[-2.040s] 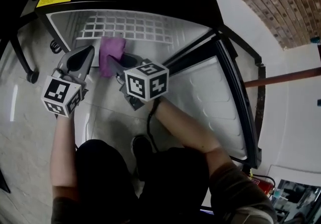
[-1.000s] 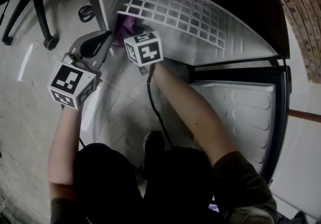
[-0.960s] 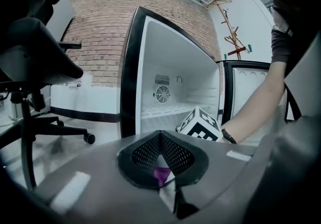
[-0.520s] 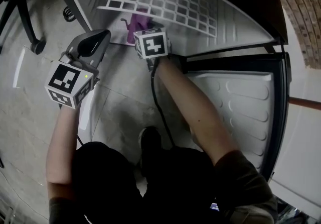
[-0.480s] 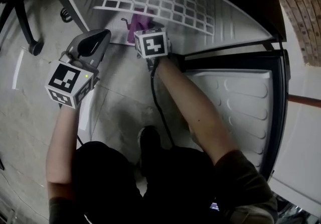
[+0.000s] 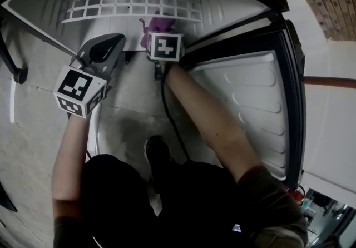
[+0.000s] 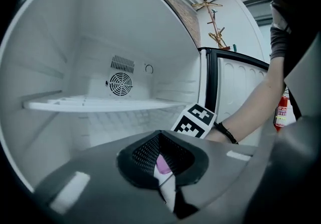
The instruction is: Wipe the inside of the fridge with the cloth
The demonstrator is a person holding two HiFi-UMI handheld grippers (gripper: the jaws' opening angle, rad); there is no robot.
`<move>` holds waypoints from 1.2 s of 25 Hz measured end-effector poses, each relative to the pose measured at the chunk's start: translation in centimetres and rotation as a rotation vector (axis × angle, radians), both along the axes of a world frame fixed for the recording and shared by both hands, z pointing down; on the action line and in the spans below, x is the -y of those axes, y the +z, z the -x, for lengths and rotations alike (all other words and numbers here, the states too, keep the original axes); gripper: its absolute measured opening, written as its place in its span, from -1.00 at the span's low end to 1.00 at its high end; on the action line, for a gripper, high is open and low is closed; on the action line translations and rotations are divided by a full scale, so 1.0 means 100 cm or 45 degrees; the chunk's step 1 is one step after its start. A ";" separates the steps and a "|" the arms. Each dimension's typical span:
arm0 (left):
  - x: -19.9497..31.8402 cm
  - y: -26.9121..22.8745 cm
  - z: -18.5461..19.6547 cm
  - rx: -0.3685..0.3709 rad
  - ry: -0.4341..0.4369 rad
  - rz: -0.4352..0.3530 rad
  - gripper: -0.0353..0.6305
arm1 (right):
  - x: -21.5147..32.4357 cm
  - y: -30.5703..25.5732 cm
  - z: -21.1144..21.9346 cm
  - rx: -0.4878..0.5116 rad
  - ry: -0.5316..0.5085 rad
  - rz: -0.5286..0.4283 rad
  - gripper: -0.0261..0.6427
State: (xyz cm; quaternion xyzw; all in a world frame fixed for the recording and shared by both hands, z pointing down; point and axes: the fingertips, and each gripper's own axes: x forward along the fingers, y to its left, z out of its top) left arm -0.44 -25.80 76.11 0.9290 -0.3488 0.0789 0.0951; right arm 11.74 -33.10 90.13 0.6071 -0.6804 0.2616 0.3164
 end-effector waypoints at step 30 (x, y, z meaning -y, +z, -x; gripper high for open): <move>-0.007 -0.005 0.035 -0.031 -0.104 0.003 -0.84 | -0.026 0.004 -0.035 0.615 0.722 -0.008 -0.69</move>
